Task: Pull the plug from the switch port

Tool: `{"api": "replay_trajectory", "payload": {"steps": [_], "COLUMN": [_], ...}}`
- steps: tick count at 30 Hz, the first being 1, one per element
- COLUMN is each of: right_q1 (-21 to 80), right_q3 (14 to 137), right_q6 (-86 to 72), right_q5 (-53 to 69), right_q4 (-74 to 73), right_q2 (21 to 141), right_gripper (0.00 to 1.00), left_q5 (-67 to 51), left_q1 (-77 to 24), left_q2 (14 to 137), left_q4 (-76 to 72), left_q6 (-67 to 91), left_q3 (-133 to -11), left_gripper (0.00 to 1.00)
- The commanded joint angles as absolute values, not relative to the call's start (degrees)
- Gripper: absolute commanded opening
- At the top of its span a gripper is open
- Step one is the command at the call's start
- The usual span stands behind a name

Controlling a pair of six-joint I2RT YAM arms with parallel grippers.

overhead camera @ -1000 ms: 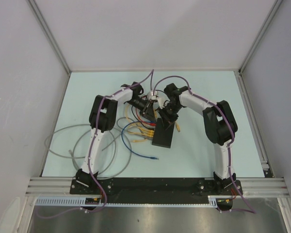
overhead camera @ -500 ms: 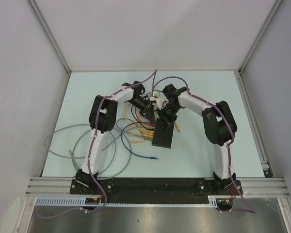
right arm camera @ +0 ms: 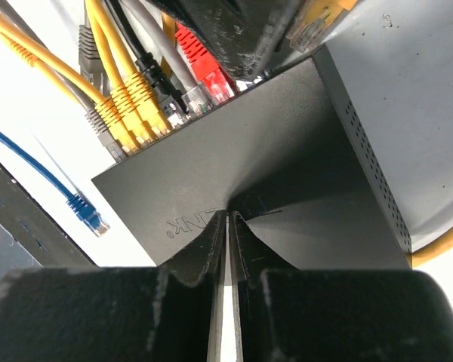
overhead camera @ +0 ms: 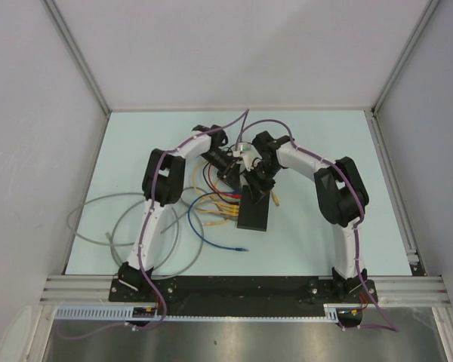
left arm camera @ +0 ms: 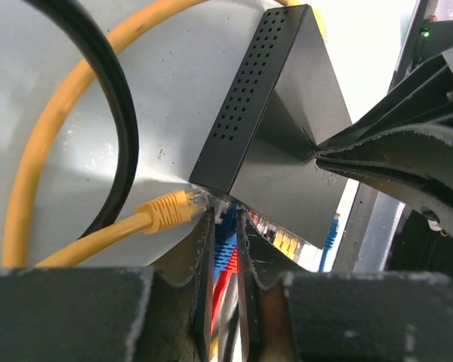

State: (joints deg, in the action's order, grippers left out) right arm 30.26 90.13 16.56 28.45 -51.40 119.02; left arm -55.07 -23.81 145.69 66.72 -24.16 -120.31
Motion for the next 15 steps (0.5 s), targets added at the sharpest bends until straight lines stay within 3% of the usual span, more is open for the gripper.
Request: {"api": "replay_trajectory", "payload": {"steps": [1, 6, 10, 15], "right_q1": [30.4, 30.8, 31.4, 31.6], "right_q3": [88.2, 87.6, 87.5, 87.0], "right_q6": [17.6, 17.1, 16.9, 16.8], "right_q5": [24.2, 21.8, 20.5, 20.4], "right_q4": [-50.0, -49.1, -49.0, -49.1], "right_q2": [119.7, 119.9, 120.2, 120.2], "right_gripper": [0.09, 0.00, 0.00, 0.00], "left_q5": [-50.4, -48.4, -48.4, -49.7], "left_q1": [-23.6, -23.4, -22.4, -22.3], "left_q2": [142.6, 144.3, 146.1, 144.8], "left_q4": [63.4, 66.2, 66.7, 65.9], "left_q6": [-26.8, -28.4, -27.4, -27.8], "left_q3": [-112.5, -117.3, -121.8, -117.2], "left_gripper": [0.00, 0.00, 0.00, 0.00]}}
